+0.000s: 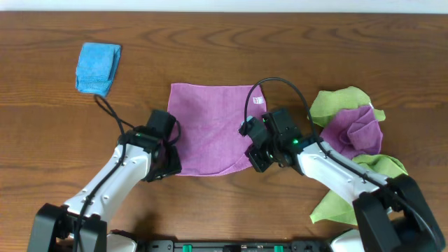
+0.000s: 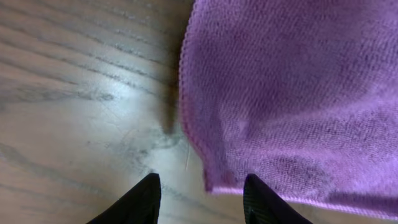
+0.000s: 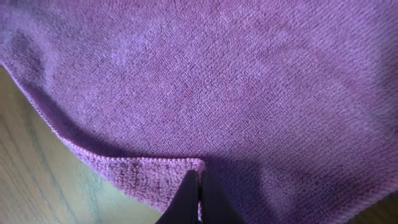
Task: Fold the cloth
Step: 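Grasp the purple cloth's near edge with both grippers, then lift the near edge with both grippers and fold it away over the far half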
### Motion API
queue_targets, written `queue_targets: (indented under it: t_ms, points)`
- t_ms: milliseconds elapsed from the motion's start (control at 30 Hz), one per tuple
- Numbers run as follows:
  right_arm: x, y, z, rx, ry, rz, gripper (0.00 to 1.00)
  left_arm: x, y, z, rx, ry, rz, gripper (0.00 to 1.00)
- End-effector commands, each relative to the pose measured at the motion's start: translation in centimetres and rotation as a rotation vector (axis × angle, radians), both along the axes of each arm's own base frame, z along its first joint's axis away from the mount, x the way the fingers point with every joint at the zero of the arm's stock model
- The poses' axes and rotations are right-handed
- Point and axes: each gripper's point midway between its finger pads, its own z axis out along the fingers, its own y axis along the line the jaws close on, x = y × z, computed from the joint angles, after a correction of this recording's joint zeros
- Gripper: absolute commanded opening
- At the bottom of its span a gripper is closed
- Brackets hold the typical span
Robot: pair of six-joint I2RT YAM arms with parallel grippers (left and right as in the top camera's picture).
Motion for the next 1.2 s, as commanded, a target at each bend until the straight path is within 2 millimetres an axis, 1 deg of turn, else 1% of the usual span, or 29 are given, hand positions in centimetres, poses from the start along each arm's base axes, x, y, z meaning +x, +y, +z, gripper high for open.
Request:
queue_targets:
  t_ms: [0, 167, 267, 367, 533, 600, 700, 767, 833, 900, 933, 1000, 1033, 1067, 1167]
  points:
    - [0.2, 0.6, 1.1, 0.032, -0.012, -0.003, 0.01, 0.3, -0.5, -0.2, -0.039, -0.005, 0.026, 0.44]
    - [0.1, 0.6, 1.1, 0.033, -0.005, -0.012, 0.02, 1.1, -0.7, -0.1, -0.052, -0.036, 0.036, 0.36]
    - [0.1, 0.6, 1.1, 0.034, -0.004, -0.015, 0.02, 1.3, -0.7, -0.2, -0.049, -0.041, 0.037, 0.24]
    - [0.1, 0.6, 1.1, 0.034, -0.003, -0.015, 0.01, 1.2, -0.6, -0.6, -0.041, -0.026, 0.039, 0.06]
    - [0.1, 0.7, 1.3, 0.045, 0.007, -0.027, 0.01, 0.6, -0.4, -2.0, -0.023, 0.029, 0.042, 0.06]
    - [0.1, 1.0, 2.0, 0.068, 0.0, -0.02, 0.01, 0.8, -0.4, -1.9, -0.025, 0.025, 0.046, 0.06]
    - [0.6, 1.2, 4.1, 0.09, -0.045, -0.02, 0.01, 1.6, -0.3, -1.1, -0.039, -0.004, 0.06, 0.06]
    - [1.2, 1.1, 6.3, 0.109, -0.099, -0.03, 0.01, 2.7, -0.3, 0.1, -0.059, -0.044, 0.075, 0.06]
    - [2.0, 0.6, 8.0, 0.114, -0.156, -0.055, 0.02, 3.9, -0.4, 1.3, -0.083, -0.091, 0.087, 0.06]
    - [2.8, -0.4, 9.0, 0.105, -0.194, -0.116, 0.01, 5.2, -0.7, 2.4, -0.121, -0.139, 0.096, 0.06]
    - [3.3, -1.0, 9.4, 0.097, -0.208, -0.152, 0.01, 6.1, -1.3, 3.0, -0.169, -0.163, 0.099, 0.06]
    - [3.8, -1.7, 9.4, 0.097, -0.207, -0.183, 0.01, 7.3, -2.1, 3.8, -0.248, -0.197, 0.11, 0.06]
    - [4.0, -2.1, 9.1, 0.093, -0.199, -0.2, 0.01, 7.9, -2.2, 4.1, -0.269, -0.22, 0.125, 0.06]
    - [4.4, -2.7, 8.8, 0.09, -0.187, -0.223, 0.01, 9.1, -2.3, 4.7, -0.297, -0.262, 0.144, 0.06]
    - [5.1, -3.2, 8.2, 0.088, -0.179, -0.25, 0.01, 10.5, -2.4, 5.3, -0.313, -0.32, 0.152, 0.06]
